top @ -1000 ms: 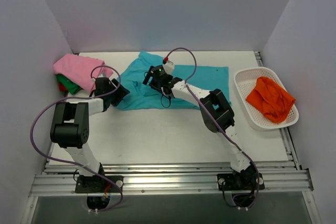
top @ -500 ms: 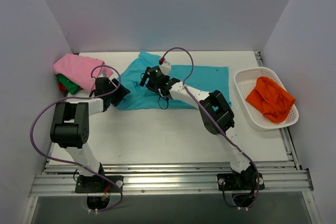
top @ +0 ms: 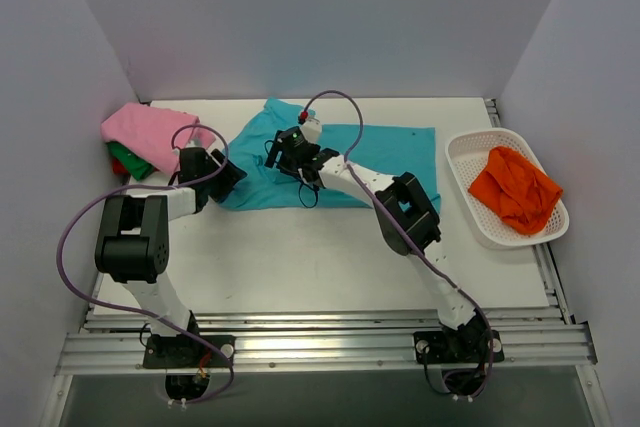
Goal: Fold and stack the t-shirts
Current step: Fold the tshirt
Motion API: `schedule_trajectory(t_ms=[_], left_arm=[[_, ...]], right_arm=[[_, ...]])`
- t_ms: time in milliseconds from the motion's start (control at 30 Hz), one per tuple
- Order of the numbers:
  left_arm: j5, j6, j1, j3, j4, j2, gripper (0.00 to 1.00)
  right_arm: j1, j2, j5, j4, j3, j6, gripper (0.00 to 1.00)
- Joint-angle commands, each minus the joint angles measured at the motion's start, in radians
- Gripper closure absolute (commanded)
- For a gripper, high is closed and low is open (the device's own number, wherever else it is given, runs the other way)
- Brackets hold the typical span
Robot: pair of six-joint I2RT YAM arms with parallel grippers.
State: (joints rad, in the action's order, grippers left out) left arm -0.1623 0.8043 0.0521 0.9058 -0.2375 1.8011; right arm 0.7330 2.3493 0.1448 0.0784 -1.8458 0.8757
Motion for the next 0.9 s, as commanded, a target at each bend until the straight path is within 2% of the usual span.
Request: schedule_trajectory(t_ms=[0,100,133,200,367,533,867], left_arm=[[-0.017,-0.005,-0.011,0.027,-0.051,-0.011,0.3],[-0.022,-0.005,-0.011,0.027,-0.054,-0.009,0.3],[-0.025,-0.004,-0.012,0.025,-0.057,-0.009,0.3],[-0.028,-0.002,-0.012,0.022,-0.065,-0.008,0.3],[-0.034,-0.001,-0.011,0.024,-0.071,0.0,0.3],[-0.032,-0.004,-0.011,0.022,-0.072,-0.003,0.31],[-0.034,-0.002,-0.012,0.028,-0.079,0.017,0.31]], right_arm=[[0.013,0.056,0.009,-0.134,-0.143,-0.142,0.29],[0.005,0.12,-0.007,-0.274,-0.287,-0.28,0.28],[-0.001,0.133,-0.022,-0.299,-0.312,-0.381,0.27],[-0.006,0.146,-0.034,-0.369,-0.358,-0.47,0.27],[-0.021,0.102,-0.004,-0.378,-0.317,-0.656,0.24],[-0.02,0.056,0.013,-0.388,-0.276,-0.753,0.24],[0.051,0.045,0.03,-0.385,-0.291,-0.787,0.24]])
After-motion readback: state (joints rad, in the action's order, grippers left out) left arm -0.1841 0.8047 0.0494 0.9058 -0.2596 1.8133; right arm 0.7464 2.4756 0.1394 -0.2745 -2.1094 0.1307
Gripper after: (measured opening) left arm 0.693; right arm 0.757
